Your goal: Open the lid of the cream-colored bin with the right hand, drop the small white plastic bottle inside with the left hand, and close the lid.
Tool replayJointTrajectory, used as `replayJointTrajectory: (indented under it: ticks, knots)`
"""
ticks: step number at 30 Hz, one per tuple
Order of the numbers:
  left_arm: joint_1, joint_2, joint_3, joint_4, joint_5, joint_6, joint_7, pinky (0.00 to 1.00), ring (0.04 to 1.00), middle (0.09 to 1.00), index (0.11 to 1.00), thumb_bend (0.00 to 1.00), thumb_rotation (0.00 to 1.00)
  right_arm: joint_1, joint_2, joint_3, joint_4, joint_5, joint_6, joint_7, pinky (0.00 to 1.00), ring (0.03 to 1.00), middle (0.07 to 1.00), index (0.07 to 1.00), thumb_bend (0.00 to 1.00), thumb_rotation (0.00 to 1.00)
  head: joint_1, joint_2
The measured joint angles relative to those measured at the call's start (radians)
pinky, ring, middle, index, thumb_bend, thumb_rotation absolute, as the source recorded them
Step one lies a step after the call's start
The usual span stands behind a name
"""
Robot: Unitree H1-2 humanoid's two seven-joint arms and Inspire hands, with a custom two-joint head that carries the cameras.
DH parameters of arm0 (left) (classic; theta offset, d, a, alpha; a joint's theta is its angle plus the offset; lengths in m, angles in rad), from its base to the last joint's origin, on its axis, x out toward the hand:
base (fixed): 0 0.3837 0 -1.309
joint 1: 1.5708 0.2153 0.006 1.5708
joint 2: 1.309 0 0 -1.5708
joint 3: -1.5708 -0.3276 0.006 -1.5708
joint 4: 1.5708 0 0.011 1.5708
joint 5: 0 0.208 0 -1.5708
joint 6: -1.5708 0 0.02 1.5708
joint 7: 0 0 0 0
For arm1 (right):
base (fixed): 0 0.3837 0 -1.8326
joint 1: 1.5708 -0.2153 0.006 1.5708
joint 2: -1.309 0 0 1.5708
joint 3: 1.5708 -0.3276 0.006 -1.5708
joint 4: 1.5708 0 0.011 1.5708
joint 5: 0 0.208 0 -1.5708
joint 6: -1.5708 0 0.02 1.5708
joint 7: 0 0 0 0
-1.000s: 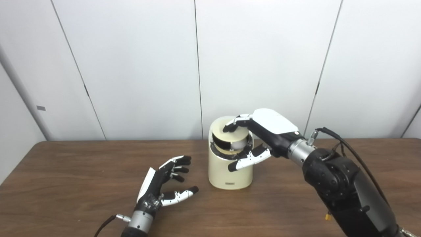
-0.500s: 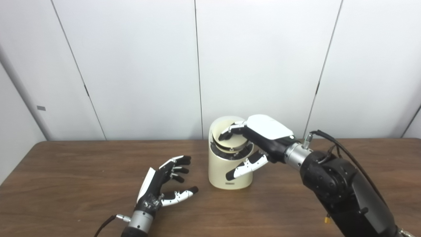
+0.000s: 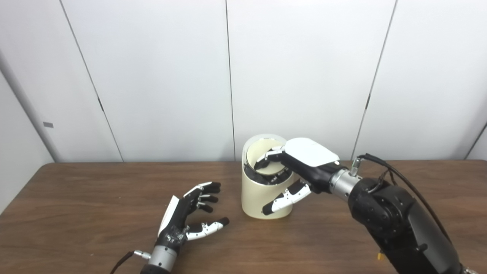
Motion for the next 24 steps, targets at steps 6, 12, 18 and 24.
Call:
replayJointTrajectory:
  ticks: [6, 12, 18, 24]
  knots:
    - [0.004, 0.000, -0.001, -0.007, 0.001, 0.006, 0.000, 0.61, 0.713, 0.768, 0.782, 0.67, 0.05, 0.003, -0.002, 0.002, -0.014, -0.016, 0.000, 0.015, 0.89, 0.880, 0.754, 0.738, 0.73, 0.53, 0.000, 0.005]
    - [0.010, 0.000, -0.002, -0.015, 0.004, 0.012, 0.000, 0.60, 0.709, 0.767, 0.781, 0.66, 0.02, 0.004, -0.006, 0.006, -0.017, -0.034, -0.005, 0.019, 0.91, 0.884, 0.754, 0.743, 0.74, 0.53, -0.002, 0.011]
    - [0.018, 0.000, -0.002, -0.025, -0.001, 0.017, 0.000, 0.59, 0.707, 0.768, 0.779, 0.66, 0.03, 0.004, -0.007, 0.008, -0.017, -0.048, -0.005, 0.026, 0.91, 0.890, 0.761, 0.748, 0.74, 0.52, -0.002, 0.017]
    - [0.018, 0.000, -0.003, -0.027, -0.001, 0.017, 0.000, 0.58, 0.701, 0.764, 0.778, 0.67, 0.04, 0.004, -0.006, 0.011, -0.011, -0.050, -0.005, 0.037, 0.89, 0.880, 0.758, 0.748, 0.74, 0.55, 0.000, 0.021]
